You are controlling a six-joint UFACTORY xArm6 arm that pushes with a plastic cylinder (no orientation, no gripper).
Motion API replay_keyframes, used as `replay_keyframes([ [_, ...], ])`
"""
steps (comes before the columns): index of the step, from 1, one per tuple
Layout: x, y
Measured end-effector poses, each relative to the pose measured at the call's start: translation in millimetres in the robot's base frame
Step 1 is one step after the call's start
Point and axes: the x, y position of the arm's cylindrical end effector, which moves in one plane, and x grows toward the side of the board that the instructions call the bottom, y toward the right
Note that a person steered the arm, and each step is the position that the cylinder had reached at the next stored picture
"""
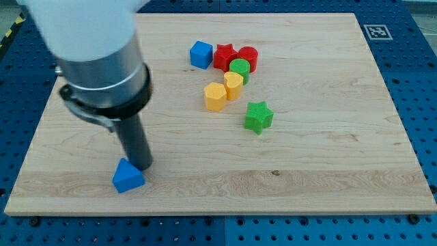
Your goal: Move the blue cube parallel bottom left to the green star
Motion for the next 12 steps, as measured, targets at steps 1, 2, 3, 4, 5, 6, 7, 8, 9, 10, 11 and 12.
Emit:
replay_keyframes([
  [1, -4.4, -11.7],
  [2, -61.7, -13.0],
  [3, -135.9, -43.1],
  [4, -216.3, -55.3],
  [5, -273.5, -37.3],
  [6, -288.7, 17.3],
  [7, -288.4, 76.1],
  [8, -251.3, 93.7],
  [9, -197.6, 86.5],
  [10, -155.8, 70.2],
  [11, -167.0, 70.5],
  [12, -176.2, 85.5],
])
